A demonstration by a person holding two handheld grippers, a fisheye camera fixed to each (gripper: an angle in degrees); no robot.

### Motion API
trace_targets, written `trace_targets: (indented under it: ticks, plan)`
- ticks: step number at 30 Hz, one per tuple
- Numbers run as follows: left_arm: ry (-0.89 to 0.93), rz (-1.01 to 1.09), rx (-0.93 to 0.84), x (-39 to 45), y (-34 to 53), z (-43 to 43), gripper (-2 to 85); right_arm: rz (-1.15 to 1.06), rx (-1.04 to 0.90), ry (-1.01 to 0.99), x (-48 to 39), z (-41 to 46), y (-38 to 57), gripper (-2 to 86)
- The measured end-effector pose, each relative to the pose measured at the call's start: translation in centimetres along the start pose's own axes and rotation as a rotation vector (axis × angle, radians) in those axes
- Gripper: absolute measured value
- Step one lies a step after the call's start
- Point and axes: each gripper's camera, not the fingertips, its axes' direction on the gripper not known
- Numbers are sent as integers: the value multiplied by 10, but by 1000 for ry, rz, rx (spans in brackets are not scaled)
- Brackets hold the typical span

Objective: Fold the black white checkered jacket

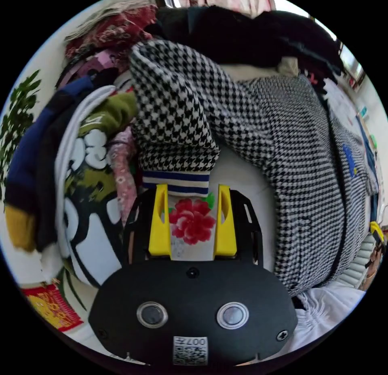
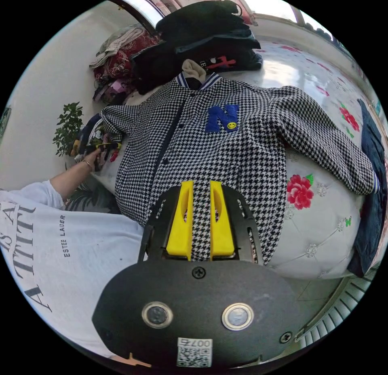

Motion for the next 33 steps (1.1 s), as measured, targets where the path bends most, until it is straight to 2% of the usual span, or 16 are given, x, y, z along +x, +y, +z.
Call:
trace_targets:
  ticks: [1,2,5,7,8,9,10,12,15,20,22,25,27,29,31,33]
  plan:
    - [9,36,-36,0,-4,7,134,-11,-4,1,-11,3,-6,86]
    - [14,46,37,-8,-7,2,112,-15,-8,7,-20,6,-10,86]
    - [64,64,25,-32,-13,-4,48,-1,-12,8,-31,7,-10,85]
    - [265,84,43,-55,-11,-21,45,17,-9,17,-32,5,-7,84]
    - [480,102,65,-74,-9,-36,44,29,-4,24,-31,2,-5,82]
    - [665,113,145,-94,-2,-58,43,33,-3,28,-30,0,-4,82]
    - [755,128,189,-104,2,-70,43,41,1,36,-27,-4,-3,81]
    - [1100,167,421,-151,18,-119,42,41,13,41,-24,-9,-3,80]
    - [1280,49,749,-220,45,-155,41,32,36,35,-19,-14,-7,79]
    - [1443,-242,933,-285,76,-138,39,37,102,-47,-7,-22,-7,78]
    - [1447,-203,915,-275,69,-144,38,26,105,-36,-5,-23,-4,78]
    - [1430,30,780,-211,24,-178,41,11,113,-18,5,-29,0,79]
    - [1489,270,692,-128,-18,-207,46,28,139,-23,15,-36,4,79]
    - [1524,390,602,-53,-45,-218,57,75,189,-34,36,-46,14,80]
    - [1467,463,491,26,-68,-215,79,142,230,-53,58,-53,24,80]
    - [1249,477,319,115,-91,-179,103,234,262,-100,88,-59,37,82]
